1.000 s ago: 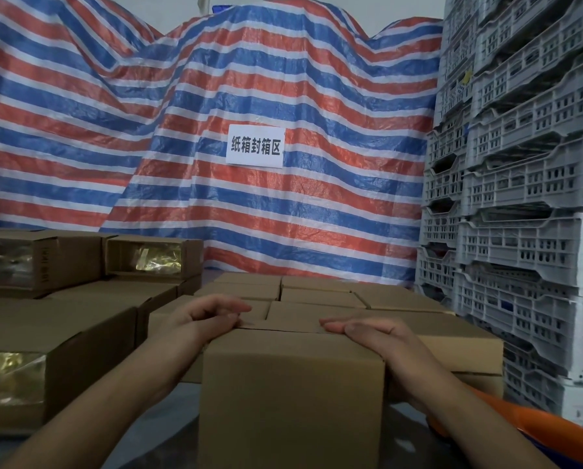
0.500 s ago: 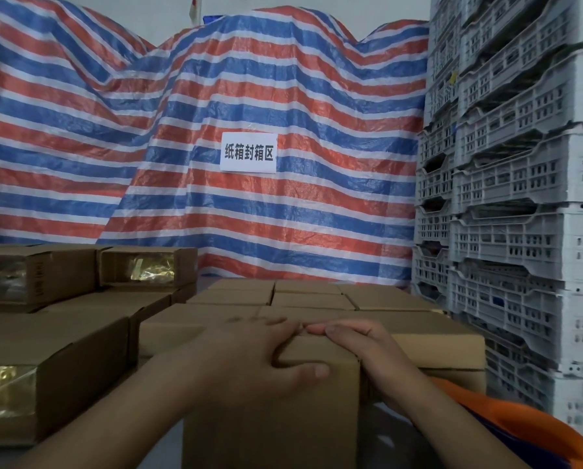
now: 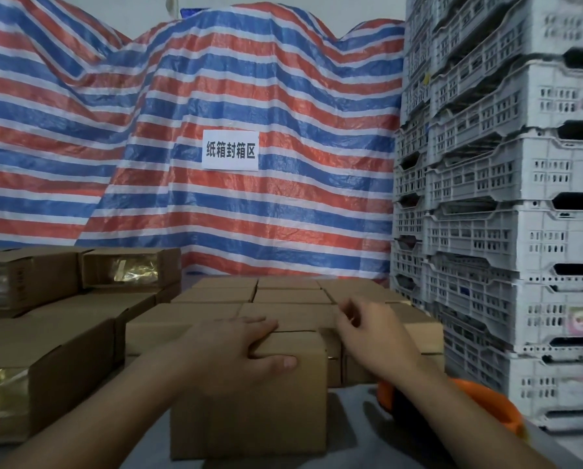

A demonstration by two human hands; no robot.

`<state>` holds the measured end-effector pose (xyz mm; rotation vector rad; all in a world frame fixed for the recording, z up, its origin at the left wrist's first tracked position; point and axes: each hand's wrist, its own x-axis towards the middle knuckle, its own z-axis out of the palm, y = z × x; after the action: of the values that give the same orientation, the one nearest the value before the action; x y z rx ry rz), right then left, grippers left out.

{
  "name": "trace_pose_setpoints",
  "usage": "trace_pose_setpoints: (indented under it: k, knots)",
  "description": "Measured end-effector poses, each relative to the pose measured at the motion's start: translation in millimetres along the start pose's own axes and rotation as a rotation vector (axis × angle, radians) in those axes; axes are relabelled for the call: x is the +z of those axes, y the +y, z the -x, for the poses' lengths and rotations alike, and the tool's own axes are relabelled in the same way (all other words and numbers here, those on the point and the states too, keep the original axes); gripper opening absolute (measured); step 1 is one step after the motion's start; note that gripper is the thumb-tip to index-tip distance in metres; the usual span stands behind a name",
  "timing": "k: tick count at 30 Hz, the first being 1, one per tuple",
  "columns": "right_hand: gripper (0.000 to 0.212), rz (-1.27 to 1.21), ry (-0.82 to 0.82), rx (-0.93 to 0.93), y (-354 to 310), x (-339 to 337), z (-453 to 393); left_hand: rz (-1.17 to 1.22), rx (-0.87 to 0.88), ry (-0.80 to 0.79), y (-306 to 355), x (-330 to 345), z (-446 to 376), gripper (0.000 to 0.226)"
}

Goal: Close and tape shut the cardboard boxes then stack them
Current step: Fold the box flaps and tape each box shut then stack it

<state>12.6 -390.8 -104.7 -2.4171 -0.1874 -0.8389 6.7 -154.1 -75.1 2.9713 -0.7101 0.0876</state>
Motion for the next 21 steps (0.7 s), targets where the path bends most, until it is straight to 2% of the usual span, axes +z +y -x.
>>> trace_pose_setpoints:
  k: [3, 6, 8, 10, 14, 18, 21]
  knots:
    - [0.026, 0.444, 0.038, 0.050, 15.2, -25.2, 21.5, -0.006, 0.002, 0.011, -1.0, 1.3, -0.8, 0.082]
    - [0.055, 0.696, -0.116, 0.225, 32.4, -39.5, 46.2, 0.003, 0.015, 0.032, -1.0, 2.9, -1.9, 0.082]
    - [0.059, 0.704, -0.198, 0.276, 40.7, -42.9, 62.1, -0.004, 0.019, 0.042, -0.5, 2.8, -1.0, 0.082]
    - [0.053, 0.678, -0.244, 0.280, 44.8, -42.2, 74.1, -0.018, 0.019, 0.052, -0.1, 2.9, 1.0, 0.083]
    - [0.040, 0.674, -0.118, 0.224, 45.8, -33.6, 88.7, -0.005, -0.003, 0.043, 0.5, 3.4, 3.4, 0.084]
    - [0.060, 0.693, -0.034, 0.300, 48.0, -27.5, 86.4, 0.011, -0.008, 0.041, 1.1, 2.7, 2.7, 0.083]
    - [0.065, 0.704, -0.029, 0.330, 51.2, -25.8, 82.2, 0.028, -0.016, 0.012, 0.5, 0.4, 2.2, 0.085]
